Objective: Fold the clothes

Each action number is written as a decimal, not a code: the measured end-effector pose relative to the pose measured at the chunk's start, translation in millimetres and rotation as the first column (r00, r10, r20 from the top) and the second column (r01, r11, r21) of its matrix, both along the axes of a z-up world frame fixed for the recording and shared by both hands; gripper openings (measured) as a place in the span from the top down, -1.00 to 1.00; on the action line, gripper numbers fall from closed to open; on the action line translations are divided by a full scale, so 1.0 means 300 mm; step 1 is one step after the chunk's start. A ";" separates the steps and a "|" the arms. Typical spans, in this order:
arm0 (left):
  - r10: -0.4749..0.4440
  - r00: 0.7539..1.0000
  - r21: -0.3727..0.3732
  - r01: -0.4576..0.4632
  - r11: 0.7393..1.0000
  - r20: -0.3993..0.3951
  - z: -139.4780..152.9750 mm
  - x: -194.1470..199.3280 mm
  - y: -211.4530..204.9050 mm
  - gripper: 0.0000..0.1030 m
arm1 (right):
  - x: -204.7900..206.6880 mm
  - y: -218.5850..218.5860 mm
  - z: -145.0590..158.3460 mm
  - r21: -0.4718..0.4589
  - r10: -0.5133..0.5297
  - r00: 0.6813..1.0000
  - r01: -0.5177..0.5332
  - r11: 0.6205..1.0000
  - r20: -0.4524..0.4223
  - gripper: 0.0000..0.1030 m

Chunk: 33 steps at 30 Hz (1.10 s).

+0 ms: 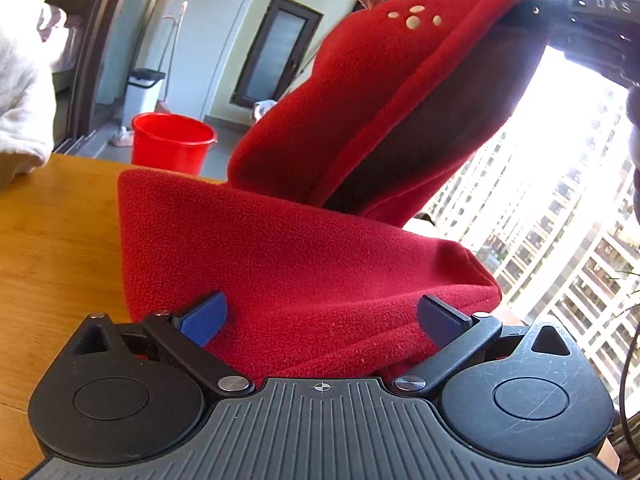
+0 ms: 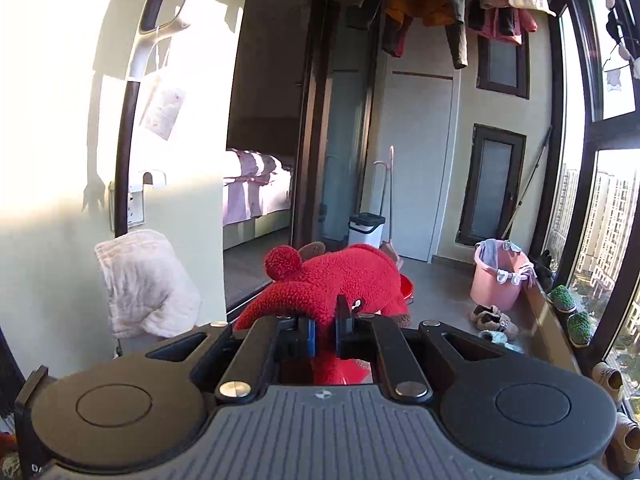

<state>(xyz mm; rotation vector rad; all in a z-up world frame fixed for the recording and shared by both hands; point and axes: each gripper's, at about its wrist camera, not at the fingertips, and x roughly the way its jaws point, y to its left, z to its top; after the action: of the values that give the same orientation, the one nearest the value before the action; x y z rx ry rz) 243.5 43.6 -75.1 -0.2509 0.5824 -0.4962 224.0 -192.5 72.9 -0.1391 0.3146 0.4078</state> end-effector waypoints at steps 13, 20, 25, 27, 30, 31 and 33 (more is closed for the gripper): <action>0.007 1.000 0.045 -0.007 0.999 0.006 0.009 -0.012 -0.034 -1.00 | -0.178 -0.068 -0.335 0.072 0.053 0.959 -0.034 0.997 -0.277 0.80; 0.007 1.000 0.045 -0.008 0.999 0.007 0.006 -0.019 -0.038 -1.00 | -0.279 -0.137 -0.233 0.050 0.059 0.973 -0.049 0.998 -0.223 -0.11; 0.008 1.000 0.043 -0.008 0.999 0.008 0.003 -0.015 -0.034 -1.00 | -0.324 -0.128 -0.161 -0.211 -0.003 1.000 -0.003 0.977 -0.025 -0.21; 0.007 1.000 0.040 -0.008 0.999 0.007 -0.001 -0.006 -0.026 -1.00 | -0.337 -0.091 -0.175 -0.389 0.010 0.998 0.017 0.921 0.067 -0.27; 0.007 1.000 0.035 -0.007 0.999 0.009 -0.003 -0.006 -0.021 -1.00 | -0.337 -0.007 -0.262 -0.647 0.108 0.981 0.021 0.763 0.159 -0.35; 0.007 1.000 0.031 -0.007 0.999 0.009 -0.003 -0.005 -0.018 -1.00 | -0.335 0.020 -0.308 -0.729 0.148 0.970 0.039 0.684 0.191 -0.35; 0.007 1.000 0.013 -0.007 1.000 0.010 -0.005 -0.005 -0.008 -1.00 | -0.332 0.071 -0.406 -0.852 0.258 0.936 0.075 0.518 0.239 -0.34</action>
<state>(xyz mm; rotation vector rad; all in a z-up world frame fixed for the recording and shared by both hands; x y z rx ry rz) 241.9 41.2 -76.5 -0.2374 0.5745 -0.4867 124.4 -171.3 -48.9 -1.2242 0.1349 0.2916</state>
